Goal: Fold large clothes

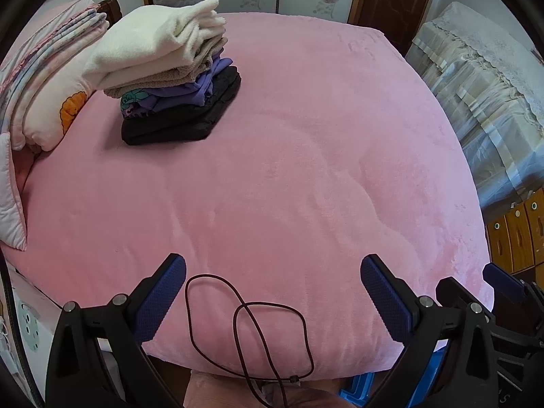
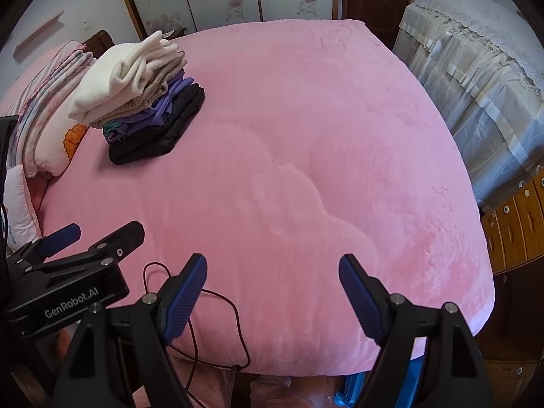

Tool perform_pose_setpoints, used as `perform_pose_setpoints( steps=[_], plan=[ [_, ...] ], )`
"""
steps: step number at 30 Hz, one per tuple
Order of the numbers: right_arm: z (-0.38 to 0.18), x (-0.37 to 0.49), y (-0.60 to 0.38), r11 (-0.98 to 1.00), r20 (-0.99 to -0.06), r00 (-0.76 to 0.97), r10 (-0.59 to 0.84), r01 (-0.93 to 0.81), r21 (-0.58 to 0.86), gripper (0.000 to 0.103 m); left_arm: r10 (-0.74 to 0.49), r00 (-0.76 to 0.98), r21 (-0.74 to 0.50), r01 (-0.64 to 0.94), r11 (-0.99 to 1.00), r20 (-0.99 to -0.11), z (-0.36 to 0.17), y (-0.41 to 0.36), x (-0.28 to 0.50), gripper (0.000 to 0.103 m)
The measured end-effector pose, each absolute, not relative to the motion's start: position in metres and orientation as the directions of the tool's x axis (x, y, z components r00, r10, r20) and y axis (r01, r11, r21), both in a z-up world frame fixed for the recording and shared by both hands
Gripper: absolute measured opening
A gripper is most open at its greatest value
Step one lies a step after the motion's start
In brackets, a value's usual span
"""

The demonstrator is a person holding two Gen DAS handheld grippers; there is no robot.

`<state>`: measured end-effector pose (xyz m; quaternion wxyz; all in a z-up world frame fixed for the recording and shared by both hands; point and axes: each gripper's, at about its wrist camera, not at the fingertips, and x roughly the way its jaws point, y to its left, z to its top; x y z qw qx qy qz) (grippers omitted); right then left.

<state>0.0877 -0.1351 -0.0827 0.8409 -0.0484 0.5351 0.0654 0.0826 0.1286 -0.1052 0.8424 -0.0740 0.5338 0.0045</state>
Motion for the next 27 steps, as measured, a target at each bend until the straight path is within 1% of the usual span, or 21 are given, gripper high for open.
perform_pose_setpoints(
  steps=[27],
  plan=[
    [-0.056, 0.072, -0.152, 0.982, -0.879, 0.468, 0.094, -0.19, 0.004, 0.081, -0.035, 0.478, -0.096, -0.103, 0.99, -0.877, -0.071, 0.112, 0.054, 0.102]
  ],
)
